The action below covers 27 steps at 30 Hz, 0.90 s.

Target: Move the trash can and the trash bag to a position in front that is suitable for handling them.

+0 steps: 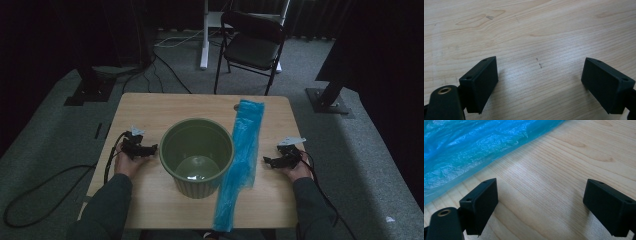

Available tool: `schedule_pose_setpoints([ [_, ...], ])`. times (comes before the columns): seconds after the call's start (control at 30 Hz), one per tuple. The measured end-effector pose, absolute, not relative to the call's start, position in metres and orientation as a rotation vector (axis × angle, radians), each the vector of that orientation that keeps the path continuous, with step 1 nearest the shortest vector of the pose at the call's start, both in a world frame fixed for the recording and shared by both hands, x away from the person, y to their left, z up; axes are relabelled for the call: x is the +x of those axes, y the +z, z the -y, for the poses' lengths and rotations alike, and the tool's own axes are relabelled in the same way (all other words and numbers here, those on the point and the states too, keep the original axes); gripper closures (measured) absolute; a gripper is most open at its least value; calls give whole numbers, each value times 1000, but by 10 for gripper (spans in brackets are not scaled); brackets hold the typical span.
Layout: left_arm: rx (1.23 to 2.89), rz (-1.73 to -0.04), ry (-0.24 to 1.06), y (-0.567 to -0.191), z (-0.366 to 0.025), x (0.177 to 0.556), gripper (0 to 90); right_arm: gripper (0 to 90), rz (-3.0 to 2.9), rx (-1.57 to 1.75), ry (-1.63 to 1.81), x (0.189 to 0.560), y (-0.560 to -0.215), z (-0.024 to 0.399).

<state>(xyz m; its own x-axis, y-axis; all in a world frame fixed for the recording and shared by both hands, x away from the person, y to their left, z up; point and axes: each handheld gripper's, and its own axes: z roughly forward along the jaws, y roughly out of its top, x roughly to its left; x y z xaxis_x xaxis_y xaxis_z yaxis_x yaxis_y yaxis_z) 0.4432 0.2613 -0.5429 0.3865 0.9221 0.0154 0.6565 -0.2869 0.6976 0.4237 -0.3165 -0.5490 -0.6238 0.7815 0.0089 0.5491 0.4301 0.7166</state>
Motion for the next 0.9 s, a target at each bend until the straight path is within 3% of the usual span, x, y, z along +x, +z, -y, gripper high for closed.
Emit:
schedule_pose_setpoints([
  [0.07,2050,-1346,560,-542,-261,443,136,265,-2369,1155,986,423,-545,316],
  [0.1,2050,-1346,560,-542,-261,443,138,265,-2369,1155,986,423,-545,316],
  [0.17,2066,-1343,548,-541,-262,443,154,438,-2378,1198,933,422,-538,316],
  [0.23,2087,-1334,533,-538,-262,442,198,505,-2375,1211,899,421,-535,315],
  [0.43,2149,-1283,481,-531,-262,439,433,535,-2335,1164,947,413,-520,310],
  [0.73,2167,-1180,324,-529,-257,435,550,548,-2395,1043,1040,402,-502,288],
  [0.77,2181,-1116,264,-527,-252,432,550,555,-2405,1034,1047,401,-501,286],
  [0.8,2182,-1087,255,-525,-250,431,593,565,-2421,1007,1061,400,-499,280],
  [0.9,2163,-1020,225,-518,-246,427,598,571,-2443,979,1093,399,-496,273],
])
